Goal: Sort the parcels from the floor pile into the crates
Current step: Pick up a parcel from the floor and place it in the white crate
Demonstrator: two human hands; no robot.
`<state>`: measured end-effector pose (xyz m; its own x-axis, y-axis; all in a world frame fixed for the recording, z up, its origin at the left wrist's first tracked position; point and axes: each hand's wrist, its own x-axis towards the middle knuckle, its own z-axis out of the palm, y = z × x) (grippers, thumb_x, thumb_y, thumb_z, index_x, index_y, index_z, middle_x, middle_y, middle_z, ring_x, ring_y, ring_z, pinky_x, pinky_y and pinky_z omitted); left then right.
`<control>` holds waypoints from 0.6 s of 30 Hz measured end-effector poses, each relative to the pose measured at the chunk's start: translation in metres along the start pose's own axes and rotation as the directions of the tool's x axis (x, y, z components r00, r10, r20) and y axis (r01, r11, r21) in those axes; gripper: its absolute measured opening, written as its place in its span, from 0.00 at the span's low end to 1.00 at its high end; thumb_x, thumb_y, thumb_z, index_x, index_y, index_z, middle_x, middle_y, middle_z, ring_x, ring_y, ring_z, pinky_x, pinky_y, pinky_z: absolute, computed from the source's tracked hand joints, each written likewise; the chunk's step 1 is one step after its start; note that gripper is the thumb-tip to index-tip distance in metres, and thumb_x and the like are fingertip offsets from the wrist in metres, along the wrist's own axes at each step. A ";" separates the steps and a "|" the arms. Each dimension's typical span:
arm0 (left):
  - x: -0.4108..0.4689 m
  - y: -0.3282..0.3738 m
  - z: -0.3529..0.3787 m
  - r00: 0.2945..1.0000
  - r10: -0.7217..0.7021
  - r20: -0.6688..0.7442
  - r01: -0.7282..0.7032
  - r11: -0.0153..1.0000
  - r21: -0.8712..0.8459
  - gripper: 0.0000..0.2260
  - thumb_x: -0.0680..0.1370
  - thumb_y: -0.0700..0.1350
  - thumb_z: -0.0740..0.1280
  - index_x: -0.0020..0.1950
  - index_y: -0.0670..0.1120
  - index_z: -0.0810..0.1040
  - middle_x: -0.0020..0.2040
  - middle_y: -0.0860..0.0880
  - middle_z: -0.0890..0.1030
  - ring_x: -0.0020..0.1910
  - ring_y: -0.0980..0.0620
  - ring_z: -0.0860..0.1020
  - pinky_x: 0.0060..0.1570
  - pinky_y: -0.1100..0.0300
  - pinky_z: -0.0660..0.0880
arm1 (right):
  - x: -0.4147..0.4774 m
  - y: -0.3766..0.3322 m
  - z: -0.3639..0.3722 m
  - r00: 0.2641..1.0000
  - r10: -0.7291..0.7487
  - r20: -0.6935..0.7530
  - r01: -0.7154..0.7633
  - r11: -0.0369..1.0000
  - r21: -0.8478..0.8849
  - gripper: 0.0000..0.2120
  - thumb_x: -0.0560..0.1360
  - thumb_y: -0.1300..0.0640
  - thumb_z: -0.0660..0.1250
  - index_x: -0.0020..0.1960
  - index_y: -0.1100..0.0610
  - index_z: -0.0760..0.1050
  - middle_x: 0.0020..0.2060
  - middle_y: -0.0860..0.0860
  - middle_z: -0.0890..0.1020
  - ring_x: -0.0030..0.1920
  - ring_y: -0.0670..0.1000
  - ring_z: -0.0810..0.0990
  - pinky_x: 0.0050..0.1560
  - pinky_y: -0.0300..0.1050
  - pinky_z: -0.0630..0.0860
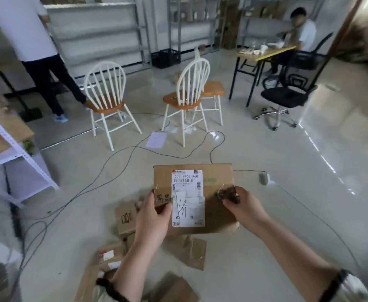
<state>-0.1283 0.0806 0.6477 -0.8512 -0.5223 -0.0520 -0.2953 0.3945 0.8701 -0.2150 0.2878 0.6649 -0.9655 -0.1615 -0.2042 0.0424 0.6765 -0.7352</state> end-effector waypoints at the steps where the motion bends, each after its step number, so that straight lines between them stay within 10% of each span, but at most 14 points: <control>1: -0.001 0.009 0.010 0.999 0.036 0.039 -0.036 0.999 -0.004 0.13 0.76 0.46 0.66 0.60 0.53 0.74 0.54 0.55 0.80 0.54 0.54 0.77 0.53 0.57 0.75 | -0.007 0.008 -0.015 0.999 0.023 -0.041 -0.023 1.000 0.008 0.09 0.75 0.57 0.66 0.55 0.56 0.74 0.45 0.51 0.80 0.45 0.53 0.78 0.40 0.43 0.74; 9: -0.056 0.116 0.141 0.848 0.333 0.413 -0.271 0.941 -0.203 0.11 0.77 0.42 0.66 0.52 0.58 0.76 0.47 0.63 0.82 0.49 0.64 0.78 0.45 0.65 0.72 | -0.116 0.115 -0.159 0.881 0.226 -0.416 -0.206 0.974 0.094 0.08 0.75 0.56 0.64 0.39 0.48 0.68 0.33 0.41 0.74 0.35 0.45 0.72 0.29 0.26 0.66; 18: -0.288 0.217 0.310 0.346 0.538 0.769 -0.398 0.826 -0.399 0.10 0.77 0.40 0.66 0.55 0.51 0.78 0.47 0.58 0.82 0.47 0.57 0.79 0.44 0.62 0.72 | -0.378 0.259 -0.260 0.444 0.599 -0.666 -0.381 0.799 0.465 0.13 0.75 0.61 0.64 0.58 0.53 0.76 0.49 0.48 0.82 0.50 0.48 0.80 0.56 0.47 0.77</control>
<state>-0.0820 0.5505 0.6998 -0.7869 0.6128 0.0731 0.2679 0.2324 0.9350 0.0942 0.7105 0.7197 -0.5741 0.8125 -0.1007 0.5209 0.2675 -0.8106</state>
